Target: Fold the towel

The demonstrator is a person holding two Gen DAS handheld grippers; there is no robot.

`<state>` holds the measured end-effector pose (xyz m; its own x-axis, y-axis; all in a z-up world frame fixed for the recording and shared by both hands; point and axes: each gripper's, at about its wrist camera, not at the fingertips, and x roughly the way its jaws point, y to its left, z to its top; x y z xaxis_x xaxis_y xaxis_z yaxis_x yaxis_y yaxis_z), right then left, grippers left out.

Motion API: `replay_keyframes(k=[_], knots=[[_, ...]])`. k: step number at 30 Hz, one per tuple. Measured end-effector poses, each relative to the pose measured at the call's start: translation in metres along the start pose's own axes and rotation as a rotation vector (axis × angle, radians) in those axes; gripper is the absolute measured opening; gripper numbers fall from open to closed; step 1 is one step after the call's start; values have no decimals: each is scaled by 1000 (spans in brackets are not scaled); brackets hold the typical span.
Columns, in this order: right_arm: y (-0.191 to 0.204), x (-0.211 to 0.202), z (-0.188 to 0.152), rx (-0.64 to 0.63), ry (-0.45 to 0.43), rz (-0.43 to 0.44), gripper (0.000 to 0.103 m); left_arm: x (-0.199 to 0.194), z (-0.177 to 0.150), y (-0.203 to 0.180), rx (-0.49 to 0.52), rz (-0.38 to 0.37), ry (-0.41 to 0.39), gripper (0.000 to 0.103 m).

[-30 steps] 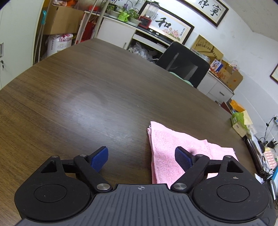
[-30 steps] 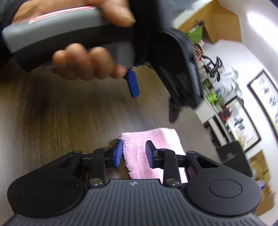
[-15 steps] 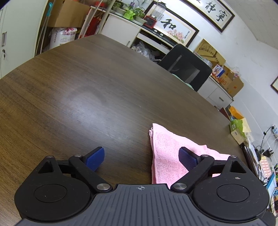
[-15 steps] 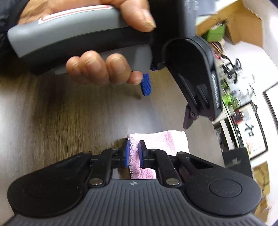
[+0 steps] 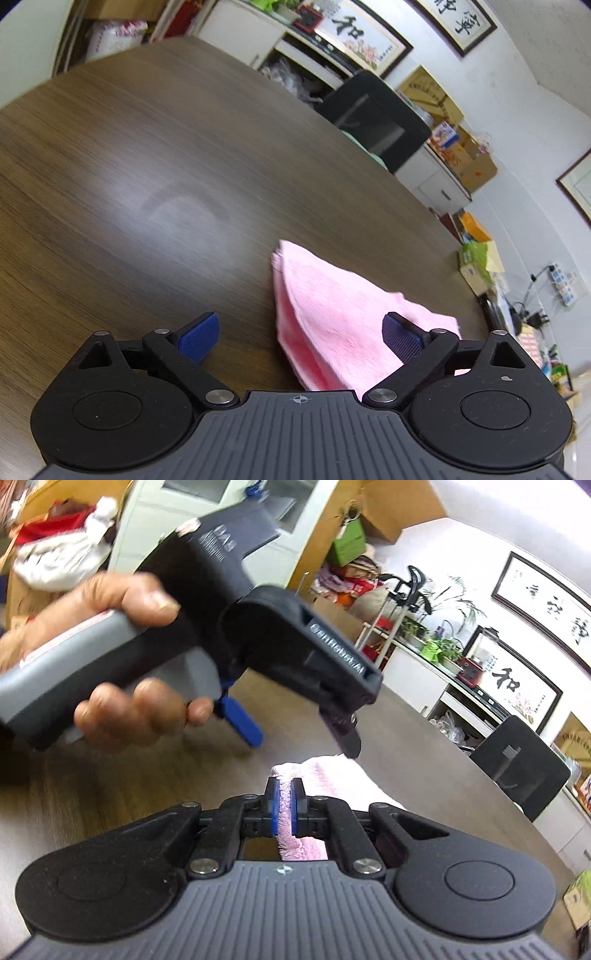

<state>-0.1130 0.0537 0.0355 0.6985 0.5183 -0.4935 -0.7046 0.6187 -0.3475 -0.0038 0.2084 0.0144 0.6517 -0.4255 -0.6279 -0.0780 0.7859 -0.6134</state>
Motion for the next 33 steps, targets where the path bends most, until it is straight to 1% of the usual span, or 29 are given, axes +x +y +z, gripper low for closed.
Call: replay_keyframes(k=[2,6,9,11,14,15,17,18,19,20,22,25,27,30,33], knots=[[-8,-5,-3,15,-18,-3,6,7,-1,-4,-16,-22,33,96],[-22,-9,-11,44,-48,-19,6,26,5,-13,-15,-30,75,93],[-26,-13,-15,58,-65,-34,6,36,10,-15,-23,-62,99,92],[-30,-16,-18,75,-71,-33,6,42,14,-15,-34,-77,104,90],[-30,-22,-20,87,-72,-33,6,48,19,-13,-45,-72,84,82],[-31,-24,-22,91,-72,-35,6,49,20,-11,-51,-71,80,76],[-29,-30,-24,100,-70,-36,6,50,23,-8,-66,-69,69,61],[-29,-31,-25,105,-71,-38,6,52,23,-7,-64,-59,67,46],[-29,-33,-27,110,-72,-39,6,53,22,-5,-62,-43,67,28],[-30,-34,-28,117,-73,-37,6,54,21,-4,-64,-34,69,23],[-33,-34,-29,132,-73,-32,6,56,19,0,-77,-23,67,8],[-37,-36,-33,161,-71,-25,6,54,17,-1,-78,-17,46,6],[-41,-38,-36,193,-76,-15,6,50,16,-9,-56,-16,24,6],[-53,-44,-41,267,-90,4,6,43,17,-25,-21,-23,8,5],[-73,-55,-53,371,-113,7,6,37,19,-52,32,-36,-10,5]])
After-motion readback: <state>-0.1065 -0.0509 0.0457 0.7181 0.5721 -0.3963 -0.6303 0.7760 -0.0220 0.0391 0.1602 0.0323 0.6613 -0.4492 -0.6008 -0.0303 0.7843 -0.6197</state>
